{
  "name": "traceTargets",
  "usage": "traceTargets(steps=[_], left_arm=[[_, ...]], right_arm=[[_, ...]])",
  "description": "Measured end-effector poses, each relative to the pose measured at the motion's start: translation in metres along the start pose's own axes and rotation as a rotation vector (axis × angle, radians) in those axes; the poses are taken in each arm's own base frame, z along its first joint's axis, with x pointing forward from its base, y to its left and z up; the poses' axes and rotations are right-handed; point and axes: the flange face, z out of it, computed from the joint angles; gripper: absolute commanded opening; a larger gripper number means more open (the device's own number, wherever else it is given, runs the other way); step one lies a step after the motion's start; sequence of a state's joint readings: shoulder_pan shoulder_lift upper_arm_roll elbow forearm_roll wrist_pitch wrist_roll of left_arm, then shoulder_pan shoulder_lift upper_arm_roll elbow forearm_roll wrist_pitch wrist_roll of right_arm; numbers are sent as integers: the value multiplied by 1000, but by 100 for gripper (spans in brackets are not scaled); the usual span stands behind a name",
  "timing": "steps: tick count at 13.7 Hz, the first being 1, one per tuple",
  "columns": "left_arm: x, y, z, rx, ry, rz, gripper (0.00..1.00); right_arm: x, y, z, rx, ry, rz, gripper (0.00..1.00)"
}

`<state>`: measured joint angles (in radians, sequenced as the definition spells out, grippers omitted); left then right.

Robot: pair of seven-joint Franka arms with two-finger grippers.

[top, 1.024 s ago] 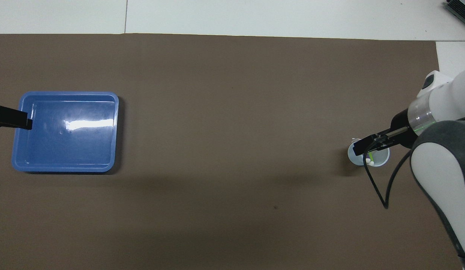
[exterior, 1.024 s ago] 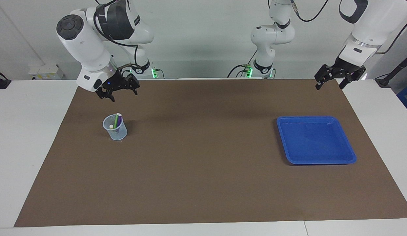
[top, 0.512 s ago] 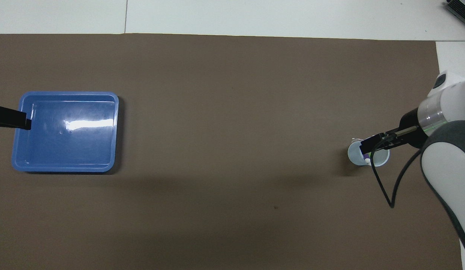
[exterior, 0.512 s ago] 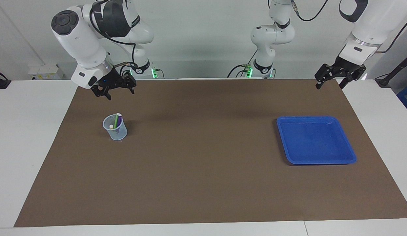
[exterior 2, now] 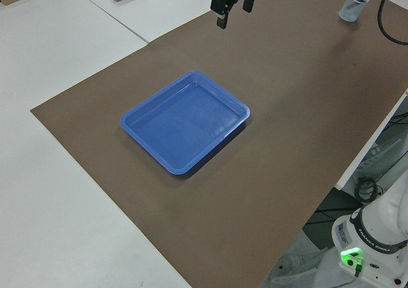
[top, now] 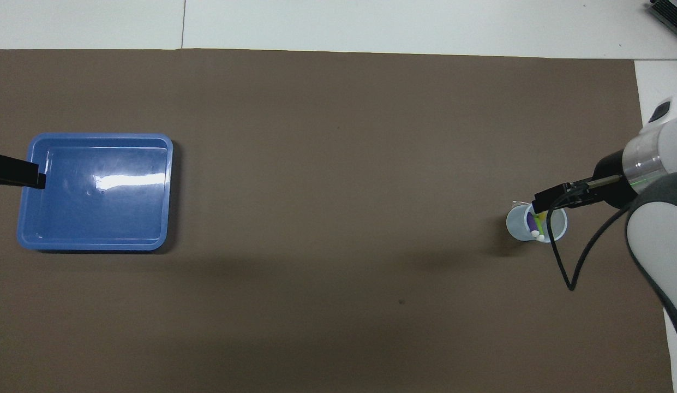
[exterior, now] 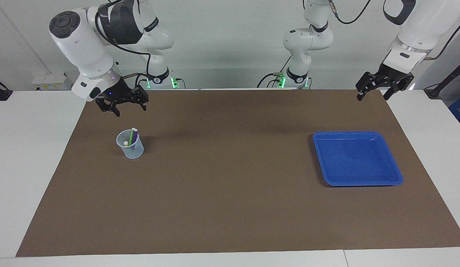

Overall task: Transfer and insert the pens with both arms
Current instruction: 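Lower the yellow pen into the clear cup with the right gripper, then open the right gripper and withdraw it from the cup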

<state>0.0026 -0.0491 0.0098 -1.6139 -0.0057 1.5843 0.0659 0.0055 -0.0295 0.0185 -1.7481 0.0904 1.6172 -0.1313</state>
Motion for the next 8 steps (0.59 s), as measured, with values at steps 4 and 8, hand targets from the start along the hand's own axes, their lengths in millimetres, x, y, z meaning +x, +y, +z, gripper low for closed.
traceTargets(steps=[4,8], left_arm=[[0,0,0,0,1,0,100],[0,0,-1,0,1,0,100]], right_arm=[[-13,16,-33,6,-1,34,100],[-15,18,-37,6,4,55,100]])
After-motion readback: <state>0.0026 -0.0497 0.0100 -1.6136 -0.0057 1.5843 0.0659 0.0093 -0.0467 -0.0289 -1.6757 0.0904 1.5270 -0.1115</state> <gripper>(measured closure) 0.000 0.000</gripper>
